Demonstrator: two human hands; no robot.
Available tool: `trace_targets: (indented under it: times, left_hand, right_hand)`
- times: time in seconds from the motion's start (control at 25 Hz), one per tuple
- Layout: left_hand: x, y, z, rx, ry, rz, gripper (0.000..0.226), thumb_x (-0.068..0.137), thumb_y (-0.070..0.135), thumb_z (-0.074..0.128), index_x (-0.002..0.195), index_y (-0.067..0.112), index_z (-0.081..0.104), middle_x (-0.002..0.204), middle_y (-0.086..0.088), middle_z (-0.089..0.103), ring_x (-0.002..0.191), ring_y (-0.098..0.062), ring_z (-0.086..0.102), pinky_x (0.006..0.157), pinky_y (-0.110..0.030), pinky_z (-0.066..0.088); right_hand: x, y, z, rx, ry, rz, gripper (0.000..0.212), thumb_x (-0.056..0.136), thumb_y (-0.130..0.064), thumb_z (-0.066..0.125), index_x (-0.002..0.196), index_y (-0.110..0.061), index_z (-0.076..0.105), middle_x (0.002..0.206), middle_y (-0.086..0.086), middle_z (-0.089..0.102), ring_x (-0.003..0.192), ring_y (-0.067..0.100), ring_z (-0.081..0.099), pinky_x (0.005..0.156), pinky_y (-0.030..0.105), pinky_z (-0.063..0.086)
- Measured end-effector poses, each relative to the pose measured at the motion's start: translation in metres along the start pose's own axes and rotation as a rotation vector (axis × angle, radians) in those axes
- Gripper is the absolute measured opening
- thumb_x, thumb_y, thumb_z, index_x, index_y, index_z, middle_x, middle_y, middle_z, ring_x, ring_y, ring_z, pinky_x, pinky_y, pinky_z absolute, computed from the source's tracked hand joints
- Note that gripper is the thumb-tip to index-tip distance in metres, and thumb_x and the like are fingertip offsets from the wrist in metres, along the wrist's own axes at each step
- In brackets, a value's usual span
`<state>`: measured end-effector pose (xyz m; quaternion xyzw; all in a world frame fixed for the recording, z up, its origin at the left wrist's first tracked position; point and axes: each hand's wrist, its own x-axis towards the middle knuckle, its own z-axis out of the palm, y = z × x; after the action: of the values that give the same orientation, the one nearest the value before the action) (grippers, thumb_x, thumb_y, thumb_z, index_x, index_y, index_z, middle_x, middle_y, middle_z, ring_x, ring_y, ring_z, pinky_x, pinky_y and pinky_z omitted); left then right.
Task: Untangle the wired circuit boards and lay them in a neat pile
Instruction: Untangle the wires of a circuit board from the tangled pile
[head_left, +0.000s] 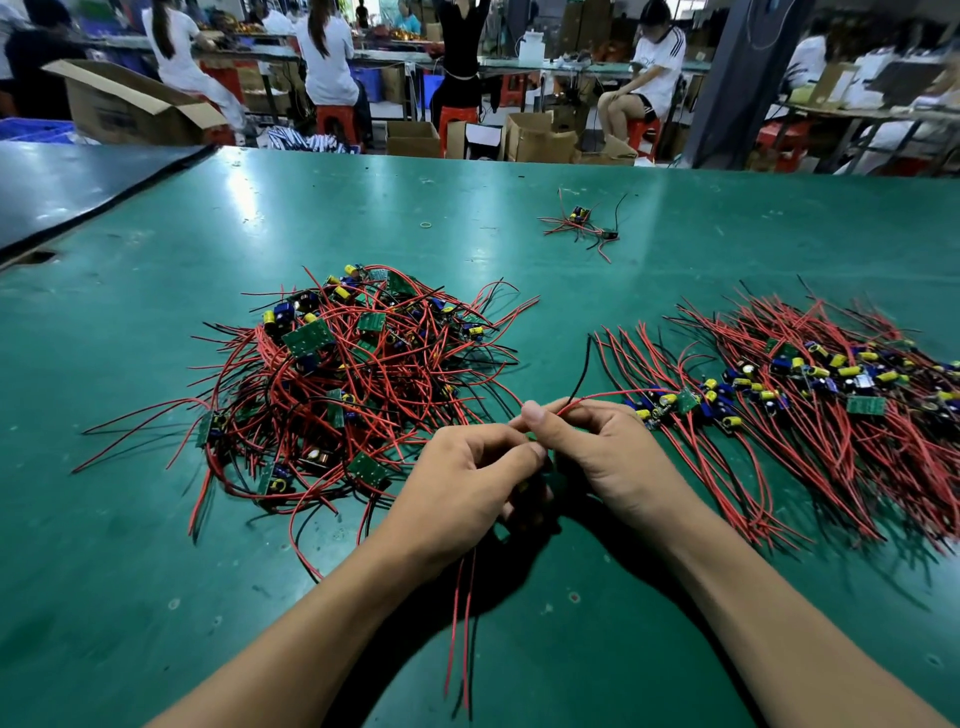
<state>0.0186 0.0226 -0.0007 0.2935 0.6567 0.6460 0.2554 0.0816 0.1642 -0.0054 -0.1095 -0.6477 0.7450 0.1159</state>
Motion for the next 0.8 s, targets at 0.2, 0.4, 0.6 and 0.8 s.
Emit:
trace_targets:
  times: [0.2,0.4,0.6,0.8]
  left_hand:
    - [0.001,0.002,0.003,-0.098,0.014,-0.041,0.019,0.094,0.008,0.058,0.083,-0.005,0.067,0.065,-0.013,0.069,0.051,-0.024,0.061,0.047,-0.023,0.047]
    - [0.000,0.004,0.002,-0.132,0.006,-0.076,0.018,0.094,0.007,0.058,0.082,-0.002,0.068,0.066,-0.014,0.069,0.051,-0.023,0.061,0.048,-0.021,0.048]
    - [0.001,0.004,-0.001,-0.150,0.007,-0.099,0.022,0.095,0.015,0.060,0.084,-0.003,0.066,0.059,-0.014,0.066,0.046,-0.023,0.062,0.044,-0.020,0.047]
    - [0.001,0.001,-0.002,-0.209,0.033,-0.063,0.019,0.096,0.013,0.057,0.086,-0.002,0.063,0.065,-0.013,0.067,0.049,-0.023,0.062,0.047,-0.027,0.051]
  right_hand:
    - [0.014,-0.002,-0.012,-0.205,0.334,-0.156,0.039,0.081,-0.057,0.068,0.080,-0.020,0.080,0.044,-0.016,0.049,0.039,0.000,0.045,0.041,0.007,0.033]
    - [0.014,-0.002,-0.017,-0.144,0.342,-0.131,0.050,0.073,-0.067,0.072,0.073,-0.018,0.077,0.050,0.005,0.030,0.039,0.010,0.021,0.041,0.018,0.016]
    - [0.009,-0.001,-0.012,-0.035,0.252,-0.002,0.047,0.068,-0.065,0.075,0.066,-0.018,0.071,0.044,0.001,0.029,0.035,0.011,0.019,0.041,0.017,0.014]
    - [0.003,-0.001,-0.011,-0.021,-0.031,0.056,0.047,0.068,-0.051,0.086,0.091,-0.011,0.075,0.065,0.006,0.055,0.056,0.020,0.037,0.053,0.022,0.032]
